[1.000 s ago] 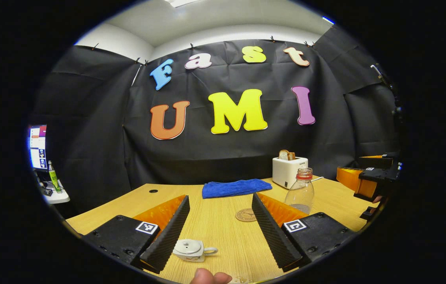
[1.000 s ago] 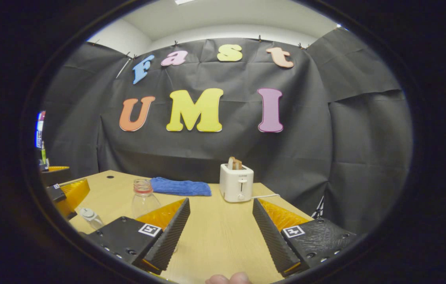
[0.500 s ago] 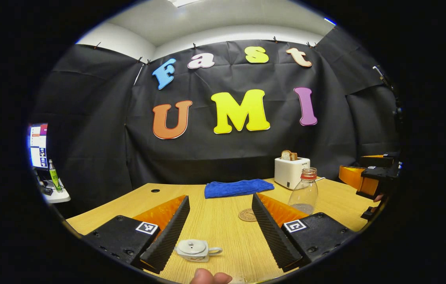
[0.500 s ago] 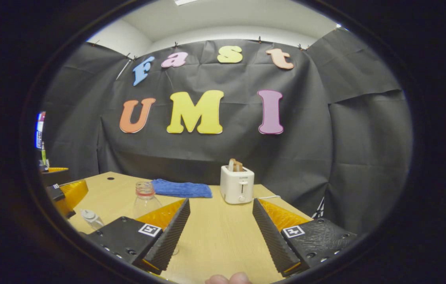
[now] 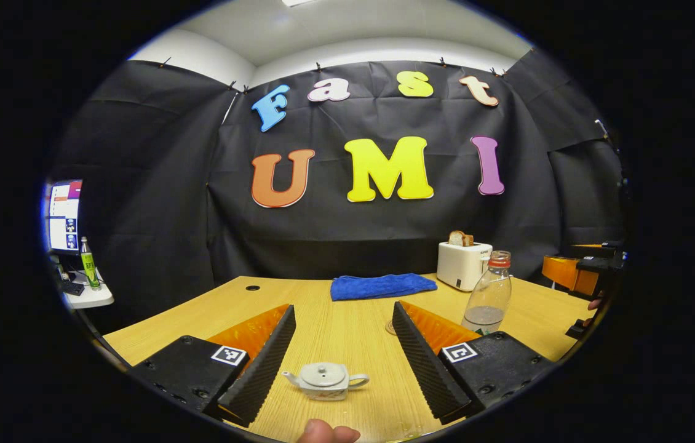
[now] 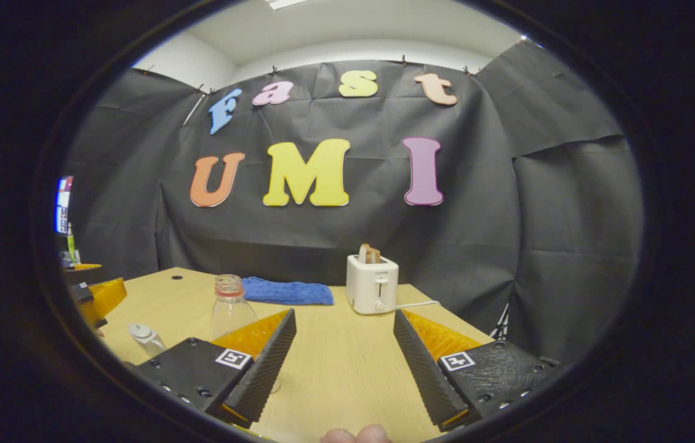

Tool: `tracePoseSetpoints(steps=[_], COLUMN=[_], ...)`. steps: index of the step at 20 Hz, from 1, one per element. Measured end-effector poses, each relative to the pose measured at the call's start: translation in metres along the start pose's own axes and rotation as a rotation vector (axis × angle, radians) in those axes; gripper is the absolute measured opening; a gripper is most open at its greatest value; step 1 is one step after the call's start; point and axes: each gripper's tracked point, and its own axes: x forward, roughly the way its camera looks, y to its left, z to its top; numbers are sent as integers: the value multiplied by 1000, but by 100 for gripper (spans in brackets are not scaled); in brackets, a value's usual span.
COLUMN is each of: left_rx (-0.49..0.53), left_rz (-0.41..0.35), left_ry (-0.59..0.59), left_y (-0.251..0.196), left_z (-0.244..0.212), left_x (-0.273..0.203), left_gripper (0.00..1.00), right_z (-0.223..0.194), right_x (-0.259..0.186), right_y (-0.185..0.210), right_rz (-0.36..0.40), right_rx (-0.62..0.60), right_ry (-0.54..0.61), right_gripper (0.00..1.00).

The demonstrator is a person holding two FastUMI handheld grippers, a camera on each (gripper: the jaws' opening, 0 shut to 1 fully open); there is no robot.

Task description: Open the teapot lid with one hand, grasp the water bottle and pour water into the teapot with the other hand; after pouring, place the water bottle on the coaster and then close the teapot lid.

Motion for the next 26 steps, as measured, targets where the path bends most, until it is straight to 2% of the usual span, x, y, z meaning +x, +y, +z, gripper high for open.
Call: tracePoseSetpoints(steps=[10,13,14,16,19,21,22,23,24,26], left_rx=[-44,-40,-42,-20,-5,13,14,16,22,32], left_rz=[-59,-33,-29,-14,-4,4,9,15,20,24], left_ry=[162,231,246,268,307,305,309,313,313,316], left_y=[-5,3,5,9,12,14,15,16,17,20], left_z=[-52,-71,-75,-83,-95,-93,-94,-95,-94,-93], left_x=[6,13,15,19,22,26,28,29,29,29], left_gripper=[98,87,85,76,59,53,49,38,35,27], right_z=[-19,-24,-24,-25,-32,-36,-37,-38,-39,-37], right_x=[1,4,5,7,9,11,10,10,9,7], right_y=[-11,-18,-21,-23,-22,-25,-26,-25,-24,-19], right_rz=[12,-9,-20,-28,-27,-38,-41,-40,-37,-11], right_rx=[22,-4,-18,-31,-42,-68,-75,-77,-77,-60], right_ry=[23,29,26,23,35,41,43,43,43,35], right_gripper=[96,99,95,99,96,99,96,96,99,96])
